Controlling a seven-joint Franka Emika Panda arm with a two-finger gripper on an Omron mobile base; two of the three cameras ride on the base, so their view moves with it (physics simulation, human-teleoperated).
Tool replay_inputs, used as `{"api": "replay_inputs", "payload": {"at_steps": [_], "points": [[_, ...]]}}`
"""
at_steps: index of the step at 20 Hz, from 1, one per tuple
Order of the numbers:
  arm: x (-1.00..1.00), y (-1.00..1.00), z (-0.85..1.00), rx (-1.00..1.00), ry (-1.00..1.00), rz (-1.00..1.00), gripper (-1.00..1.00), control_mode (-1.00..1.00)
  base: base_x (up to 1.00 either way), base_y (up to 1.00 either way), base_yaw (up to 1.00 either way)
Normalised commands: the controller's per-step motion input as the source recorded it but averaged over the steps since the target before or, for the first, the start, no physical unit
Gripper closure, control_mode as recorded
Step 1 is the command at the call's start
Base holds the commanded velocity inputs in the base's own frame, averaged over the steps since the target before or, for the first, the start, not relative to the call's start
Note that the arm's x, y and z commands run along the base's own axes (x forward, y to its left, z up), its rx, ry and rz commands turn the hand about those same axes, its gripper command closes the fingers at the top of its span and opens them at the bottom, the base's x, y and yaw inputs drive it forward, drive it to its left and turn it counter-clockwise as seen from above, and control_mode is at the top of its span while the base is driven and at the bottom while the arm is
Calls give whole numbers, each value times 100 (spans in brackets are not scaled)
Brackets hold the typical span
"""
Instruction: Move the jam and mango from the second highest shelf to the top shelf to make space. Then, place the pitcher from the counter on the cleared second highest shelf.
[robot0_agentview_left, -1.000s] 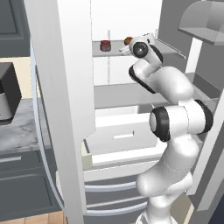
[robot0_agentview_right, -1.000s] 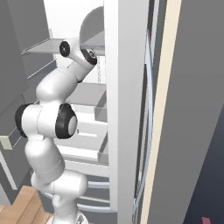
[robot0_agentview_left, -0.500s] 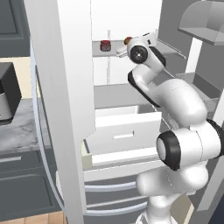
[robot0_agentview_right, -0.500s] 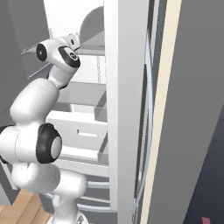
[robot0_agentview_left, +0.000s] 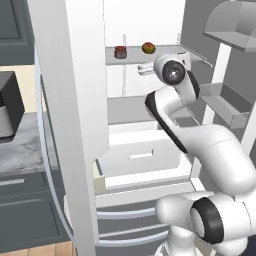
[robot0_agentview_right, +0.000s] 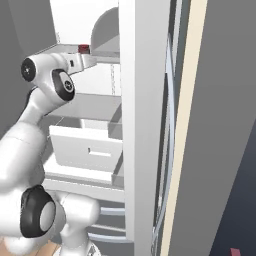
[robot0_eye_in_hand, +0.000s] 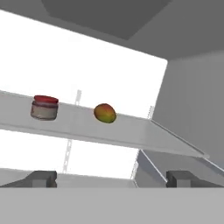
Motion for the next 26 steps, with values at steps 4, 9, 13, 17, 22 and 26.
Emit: {"api": "replay_inputs", "payload": {"at_steps": [4,9,13,17,22,26], "points": [[-100,0,-26,24,9,2,-100,-100,0,0,0],[-100,5,-47,21,19,4,-100,-100,0,0,0],[-100,0,-67,21,24,10,-100,-100,0,0,0],[-91,11,-45,14,29,14,-100,-100,0,0,0],[-24,24,0,-5,14,7,-100,-100,0,0,0],[-4,0,0,0,0,0,-100,-100,0,0,0]]}}
